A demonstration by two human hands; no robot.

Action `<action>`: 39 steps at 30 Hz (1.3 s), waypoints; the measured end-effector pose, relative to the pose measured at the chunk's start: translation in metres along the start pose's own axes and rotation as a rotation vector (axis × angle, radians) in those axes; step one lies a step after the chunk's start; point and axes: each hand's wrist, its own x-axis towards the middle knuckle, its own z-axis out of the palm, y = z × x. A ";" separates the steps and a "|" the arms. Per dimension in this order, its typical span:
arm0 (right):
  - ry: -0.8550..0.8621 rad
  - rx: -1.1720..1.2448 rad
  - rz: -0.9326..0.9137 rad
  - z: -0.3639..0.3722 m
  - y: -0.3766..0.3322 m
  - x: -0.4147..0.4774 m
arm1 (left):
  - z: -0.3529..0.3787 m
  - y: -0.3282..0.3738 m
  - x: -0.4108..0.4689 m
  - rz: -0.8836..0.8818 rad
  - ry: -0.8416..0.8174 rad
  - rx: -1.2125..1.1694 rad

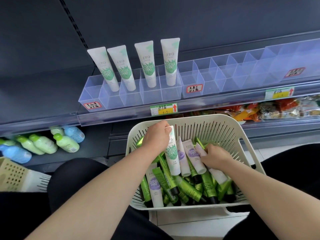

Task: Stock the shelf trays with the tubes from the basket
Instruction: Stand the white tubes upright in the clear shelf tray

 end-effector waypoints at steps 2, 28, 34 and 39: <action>0.034 0.081 0.010 -0.004 -0.005 -0.007 | -0.005 0.003 -0.003 0.004 0.027 0.012; 0.648 0.335 -0.834 -0.165 -0.234 -0.088 | -0.225 -0.005 -0.023 -0.024 0.813 -0.129; 0.653 0.392 -0.891 -0.189 -0.277 -0.075 | -0.274 -0.022 0.012 -0.047 0.915 -0.126; 0.631 0.346 -0.861 -0.190 -0.287 -0.054 | -0.284 -0.029 0.054 0.020 0.872 -0.127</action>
